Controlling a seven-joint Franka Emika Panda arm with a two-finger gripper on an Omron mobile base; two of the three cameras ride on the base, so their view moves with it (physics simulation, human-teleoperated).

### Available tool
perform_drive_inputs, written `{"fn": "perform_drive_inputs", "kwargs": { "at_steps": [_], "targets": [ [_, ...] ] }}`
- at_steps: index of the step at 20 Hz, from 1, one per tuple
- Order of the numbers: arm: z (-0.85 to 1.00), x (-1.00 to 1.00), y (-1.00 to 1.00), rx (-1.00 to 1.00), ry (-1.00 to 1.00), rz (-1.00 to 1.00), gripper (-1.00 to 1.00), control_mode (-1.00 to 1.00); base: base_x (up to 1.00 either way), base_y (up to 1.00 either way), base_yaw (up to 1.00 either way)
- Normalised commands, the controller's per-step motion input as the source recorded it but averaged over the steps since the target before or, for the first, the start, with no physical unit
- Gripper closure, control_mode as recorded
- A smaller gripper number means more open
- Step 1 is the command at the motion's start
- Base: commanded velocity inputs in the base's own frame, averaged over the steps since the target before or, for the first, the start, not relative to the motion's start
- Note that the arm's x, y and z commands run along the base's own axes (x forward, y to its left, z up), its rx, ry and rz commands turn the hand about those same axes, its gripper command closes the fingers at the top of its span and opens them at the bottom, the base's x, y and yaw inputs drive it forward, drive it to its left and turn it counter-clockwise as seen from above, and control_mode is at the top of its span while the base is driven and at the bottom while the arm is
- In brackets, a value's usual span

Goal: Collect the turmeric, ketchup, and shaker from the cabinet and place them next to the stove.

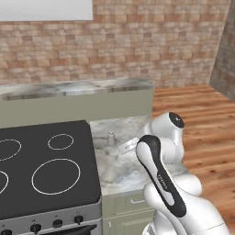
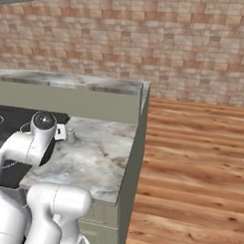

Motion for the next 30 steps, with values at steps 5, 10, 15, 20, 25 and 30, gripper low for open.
{"fn": "perform_drive_inputs", "kwargs": {
  "at_steps": [5, 10, 15, 20, 25, 30],
  "targets": [
    [-0.29, -0.61, -0.23, 0.00, 0.08, -0.33, -1.00, -1.00, 0.00, 0.00, 0.00],
    [-0.42, -0.48, -0.05, 0.00, 0.10, -0.06, -1.00, -1.00, 0.00, 0.00, 0.00],
    [-0.20, -0.30, -0.04, 0.02, -0.01, -0.02, -1.00, 1.00, -0.49, -0.29, -0.21],
    [0.00, 0.00, 0.00, 0.00, 0.00, 0.00, -1.00, 1.00, -0.49, -0.35, -0.51],
    [0.00, 0.00, 0.00, 0.00, 0.00, 0.00, -1.00, 1.00, -0.25, -0.62, -0.46],
    [0.00, 0.00, 0.00, 0.00, 0.00, 0.00, -1.00, 1.00, -0.05, -0.62, -0.47]
  ]
}}
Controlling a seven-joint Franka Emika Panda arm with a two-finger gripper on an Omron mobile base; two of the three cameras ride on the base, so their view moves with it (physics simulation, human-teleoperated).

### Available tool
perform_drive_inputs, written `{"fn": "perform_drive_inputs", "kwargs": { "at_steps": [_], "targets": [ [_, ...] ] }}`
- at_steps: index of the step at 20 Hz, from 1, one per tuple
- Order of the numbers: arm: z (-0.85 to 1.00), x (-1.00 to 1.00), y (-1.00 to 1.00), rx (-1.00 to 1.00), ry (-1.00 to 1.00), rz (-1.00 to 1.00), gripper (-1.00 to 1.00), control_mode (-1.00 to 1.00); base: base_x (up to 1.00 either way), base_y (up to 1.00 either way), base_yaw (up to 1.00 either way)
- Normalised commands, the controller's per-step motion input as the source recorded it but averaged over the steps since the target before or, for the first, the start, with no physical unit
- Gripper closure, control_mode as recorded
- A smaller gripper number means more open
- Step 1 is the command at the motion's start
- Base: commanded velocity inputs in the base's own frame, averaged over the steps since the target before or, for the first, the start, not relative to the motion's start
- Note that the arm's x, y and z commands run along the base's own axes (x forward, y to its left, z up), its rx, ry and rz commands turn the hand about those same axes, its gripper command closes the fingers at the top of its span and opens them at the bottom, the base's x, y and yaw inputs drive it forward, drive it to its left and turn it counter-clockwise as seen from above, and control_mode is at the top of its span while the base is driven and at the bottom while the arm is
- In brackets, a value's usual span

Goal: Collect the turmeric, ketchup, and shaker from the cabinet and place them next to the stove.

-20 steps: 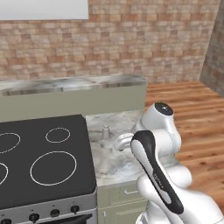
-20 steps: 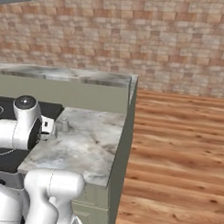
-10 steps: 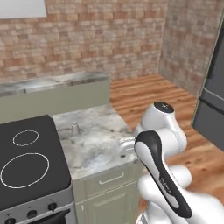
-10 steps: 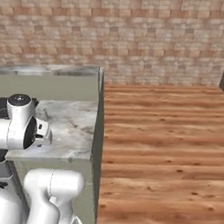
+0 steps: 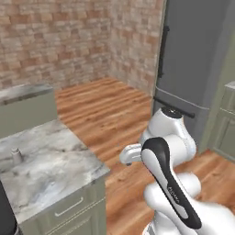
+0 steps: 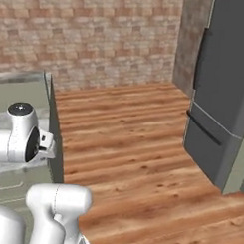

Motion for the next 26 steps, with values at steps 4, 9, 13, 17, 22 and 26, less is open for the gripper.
{"fn": "perform_drive_inputs", "kwargs": {
  "at_steps": [4, 9, 13, 17, 22, 26],
  "targets": [
    [0.00, 0.00, 0.00, 0.00, 0.00, 0.00, -1.00, 1.00, 0.09, -0.49, -0.51],
    [0.00, 0.00, 0.00, 0.00, 0.00, 0.00, -1.00, 1.00, 0.40, -0.45, -0.56],
    [0.00, 0.00, 0.00, 0.00, 0.00, 0.00, -1.00, 1.00, 0.46, -0.27, -0.56],
    [0.00, 0.00, 0.00, 0.00, 0.00, 0.00, -1.00, 1.00, 0.71, -0.03, -0.50],
    [0.00, 0.00, 0.00, 0.00, 0.00, 0.00, -1.00, 1.00, 0.88, 0.00, -0.44],
    [0.00, 0.00, 0.00, 0.00, 0.00, 0.00, -1.00, 1.00, 0.97, 0.00, -0.41]
  ]
}}
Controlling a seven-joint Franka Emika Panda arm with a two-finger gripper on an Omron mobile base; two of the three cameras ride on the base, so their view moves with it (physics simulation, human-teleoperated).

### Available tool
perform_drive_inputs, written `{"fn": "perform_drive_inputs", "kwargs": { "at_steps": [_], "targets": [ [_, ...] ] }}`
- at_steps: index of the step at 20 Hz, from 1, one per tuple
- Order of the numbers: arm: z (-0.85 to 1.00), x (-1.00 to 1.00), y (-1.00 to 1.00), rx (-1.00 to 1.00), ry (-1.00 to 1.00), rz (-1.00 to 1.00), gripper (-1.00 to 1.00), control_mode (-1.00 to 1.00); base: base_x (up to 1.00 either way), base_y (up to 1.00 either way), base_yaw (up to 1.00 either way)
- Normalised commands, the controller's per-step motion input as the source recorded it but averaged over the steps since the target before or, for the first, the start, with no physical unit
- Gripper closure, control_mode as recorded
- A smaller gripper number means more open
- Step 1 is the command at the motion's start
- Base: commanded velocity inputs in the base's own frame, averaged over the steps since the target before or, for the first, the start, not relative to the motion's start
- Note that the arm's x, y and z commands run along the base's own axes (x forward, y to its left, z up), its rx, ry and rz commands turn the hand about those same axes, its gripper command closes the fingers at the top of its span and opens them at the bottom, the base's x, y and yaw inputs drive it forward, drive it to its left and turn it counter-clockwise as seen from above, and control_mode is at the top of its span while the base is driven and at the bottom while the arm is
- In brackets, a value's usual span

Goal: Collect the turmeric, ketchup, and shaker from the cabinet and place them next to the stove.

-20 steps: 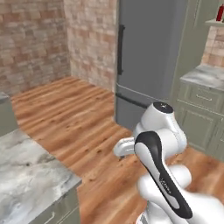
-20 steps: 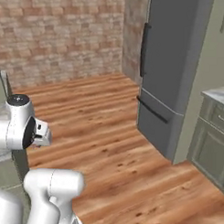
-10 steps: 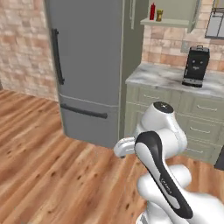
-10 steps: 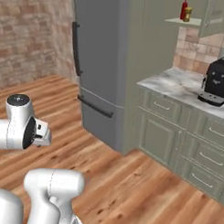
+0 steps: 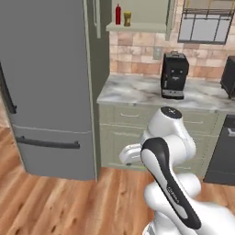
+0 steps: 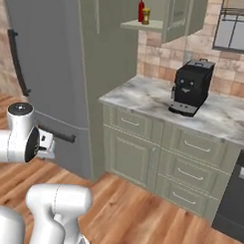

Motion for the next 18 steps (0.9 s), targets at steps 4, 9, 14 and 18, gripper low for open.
{"fn": "perform_drive_inputs", "kwargs": {
  "at_steps": [4, 9, 14, 18],
  "targets": [
    [0.00, 0.00, 0.00, 0.00, 0.00, 0.00, -1.00, 1.00, 1.00, -0.12, -0.33],
    [0.00, 0.00, 0.00, 0.00, 0.00, 0.00, -1.00, 1.00, 0.82, 0.14, -0.37],
    [0.00, 0.00, 0.00, 0.00, 0.00, 0.00, -1.00, 1.00, 0.65, 0.20, -0.35],
    [0.00, 0.00, 0.00, 0.00, 0.00, 0.00, -1.00, 1.00, 0.36, 0.43, -0.32]
  ]
}}
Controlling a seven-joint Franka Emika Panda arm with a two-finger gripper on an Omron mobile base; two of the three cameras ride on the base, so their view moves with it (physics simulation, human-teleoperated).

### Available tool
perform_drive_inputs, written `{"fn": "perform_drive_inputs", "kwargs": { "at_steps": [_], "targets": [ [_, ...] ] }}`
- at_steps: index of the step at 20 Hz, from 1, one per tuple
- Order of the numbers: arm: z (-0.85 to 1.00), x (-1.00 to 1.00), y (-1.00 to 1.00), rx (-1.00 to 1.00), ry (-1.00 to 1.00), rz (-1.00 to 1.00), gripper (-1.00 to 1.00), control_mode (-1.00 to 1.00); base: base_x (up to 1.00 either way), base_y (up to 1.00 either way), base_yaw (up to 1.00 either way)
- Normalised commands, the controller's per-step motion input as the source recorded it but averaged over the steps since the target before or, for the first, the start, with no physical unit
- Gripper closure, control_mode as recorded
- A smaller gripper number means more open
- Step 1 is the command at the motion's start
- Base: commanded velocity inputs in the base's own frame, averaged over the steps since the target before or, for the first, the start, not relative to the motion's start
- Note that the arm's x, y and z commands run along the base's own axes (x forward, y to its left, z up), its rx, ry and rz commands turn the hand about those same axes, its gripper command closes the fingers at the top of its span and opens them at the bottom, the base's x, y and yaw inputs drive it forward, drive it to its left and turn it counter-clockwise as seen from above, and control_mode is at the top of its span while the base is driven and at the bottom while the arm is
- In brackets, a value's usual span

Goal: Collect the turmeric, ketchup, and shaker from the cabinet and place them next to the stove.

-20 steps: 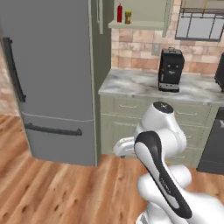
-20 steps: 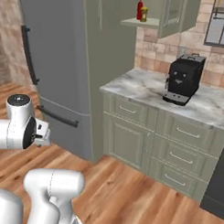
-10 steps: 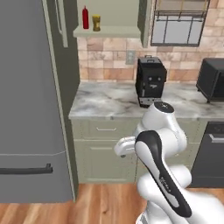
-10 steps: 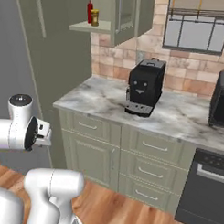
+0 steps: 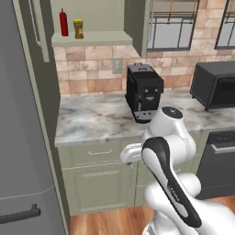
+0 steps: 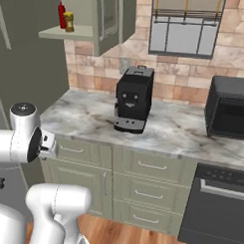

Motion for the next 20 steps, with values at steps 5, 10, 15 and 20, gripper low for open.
{"fn": "perform_drive_inputs", "kwargs": {
  "at_steps": [5, 10, 15, 20],
  "targets": [
    [0.00, 0.00, 0.00, 0.00, 0.00, 0.00, -1.00, 1.00, 0.32, 0.51, -0.23],
    [0.00, 0.00, 0.00, 0.00, 0.00, 0.00, -1.00, 1.00, 0.41, 0.52, -0.07],
    [0.00, 0.00, 0.00, 0.00, 0.00, 0.00, -1.00, 1.00, 0.64, 0.30, 0.00],
    [0.00, 0.00, 0.00, 0.00, 0.00, 0.00, -1.00, 1.00, 0.71, 0.14, 0.00]
  ]
}}
